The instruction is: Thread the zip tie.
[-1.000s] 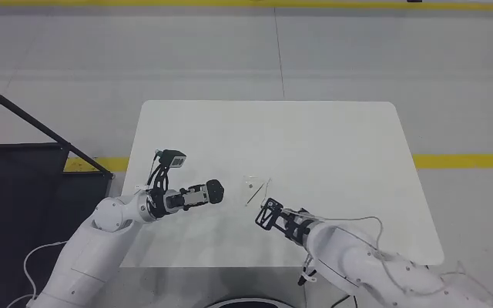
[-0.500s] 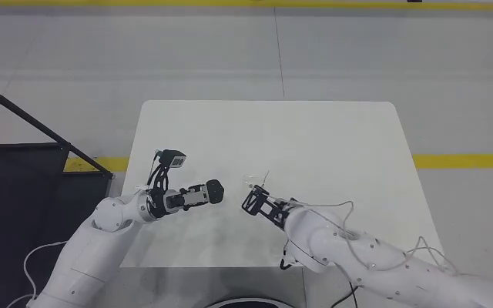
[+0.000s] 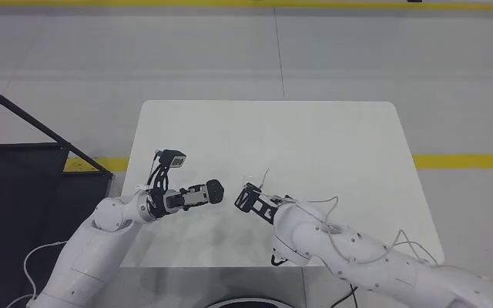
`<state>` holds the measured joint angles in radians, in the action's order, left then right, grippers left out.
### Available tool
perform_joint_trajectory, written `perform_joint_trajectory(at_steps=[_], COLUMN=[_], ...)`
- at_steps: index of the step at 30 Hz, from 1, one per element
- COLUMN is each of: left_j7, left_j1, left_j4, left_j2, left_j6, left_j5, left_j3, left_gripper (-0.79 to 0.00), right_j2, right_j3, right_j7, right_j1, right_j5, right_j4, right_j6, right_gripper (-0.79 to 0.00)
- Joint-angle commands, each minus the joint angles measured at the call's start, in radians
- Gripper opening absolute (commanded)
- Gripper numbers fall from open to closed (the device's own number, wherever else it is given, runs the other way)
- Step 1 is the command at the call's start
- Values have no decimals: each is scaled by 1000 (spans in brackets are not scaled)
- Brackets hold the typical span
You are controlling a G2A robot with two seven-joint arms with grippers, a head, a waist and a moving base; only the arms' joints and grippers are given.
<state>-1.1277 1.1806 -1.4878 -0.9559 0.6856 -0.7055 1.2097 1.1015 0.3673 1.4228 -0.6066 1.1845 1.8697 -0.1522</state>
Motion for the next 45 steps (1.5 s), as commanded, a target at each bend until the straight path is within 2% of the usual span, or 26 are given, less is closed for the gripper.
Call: perform_joint_trajectory(at_steps=[1,8,14,16,17,18,21,23,28,37,38,41,45], left_j7=[0,0,0,0,0,0,0,0,0,0,0,0,0], left_j1=[0,0,0,0,0,0,0,0,0,0,0,0,0], left_j4=[0,0,0,0,0,0,0,0,0,0,0,0,0], left_j2=[0,0,0,0,0,0,0,0,0,0,0,0,0], left_j6=[0,0,0,0,0,0,0,0,0,0,0,0,0], left_j5=[0,0,0,0,0,0,0,0,0,0,0,0,0], left_j3=[0,0,0,0,0,0,0,0,0,0,0,0,0], left_gripper=[0,0,0,0,0,0,0,0,0,0,0,0,0], right_j2=[5,14,19,18,16,13,1,-3,-20,-109,-122,-152,-185], right_j3=[9,33,59,73,79,92,124,151,205,449,491,625,818], right_j7=[4,6,16,14,13,13,8,-11,-96,-434,-534,-732,-952], right_j1=[-8,-38,-71,-88,-95,-110,-153,-182,-274,-607,-654,-774,-932], right_j5=[6,48,100,123,131,150,194,225,301,367,356,323,280], right_j4=[-2,2,22,34,40,55,107,178,280,478,480,480,480], right_j6=[6,39,62,54,52,48,39,14,-8,87,136,211,307], right_gripper=[-637,-625,-557,-388,-222,-172,-92,0,0,0,0,0,0])
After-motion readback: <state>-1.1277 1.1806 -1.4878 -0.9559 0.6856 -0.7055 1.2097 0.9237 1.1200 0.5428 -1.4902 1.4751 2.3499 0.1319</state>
